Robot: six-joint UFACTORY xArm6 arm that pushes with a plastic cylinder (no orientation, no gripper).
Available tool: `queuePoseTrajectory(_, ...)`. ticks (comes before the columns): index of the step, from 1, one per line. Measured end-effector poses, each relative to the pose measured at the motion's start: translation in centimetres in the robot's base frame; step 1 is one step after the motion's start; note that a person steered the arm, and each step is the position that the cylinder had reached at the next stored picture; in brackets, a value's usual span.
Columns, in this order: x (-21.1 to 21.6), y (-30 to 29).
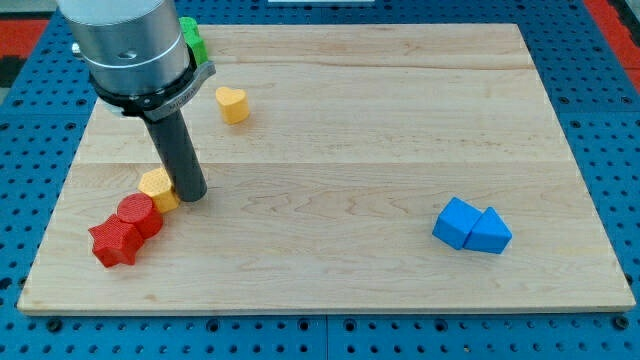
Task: Move the yellow heart to the right side of the yellow hexagon
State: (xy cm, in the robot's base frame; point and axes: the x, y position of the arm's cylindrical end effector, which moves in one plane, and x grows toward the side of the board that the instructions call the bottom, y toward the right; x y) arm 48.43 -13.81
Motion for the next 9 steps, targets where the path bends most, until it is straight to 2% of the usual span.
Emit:
queuePoseTrajectory(2,-5.4,9.3)
queuePoseTrajectory(3,-6.4,9.6)
queuePoseTrajectory(4,-5.0,2.8)
queuePoseTrajectory(5,-6.5,-2.4)
queuePoseTrajectory(6,-12.3,-1.8)
queuePoseTrajectory(7,-15.8,1.6)
queuePoseTrajectory(8,-13.7,5.5)
queuePoseTrajectory(9,-13.4,9.7)
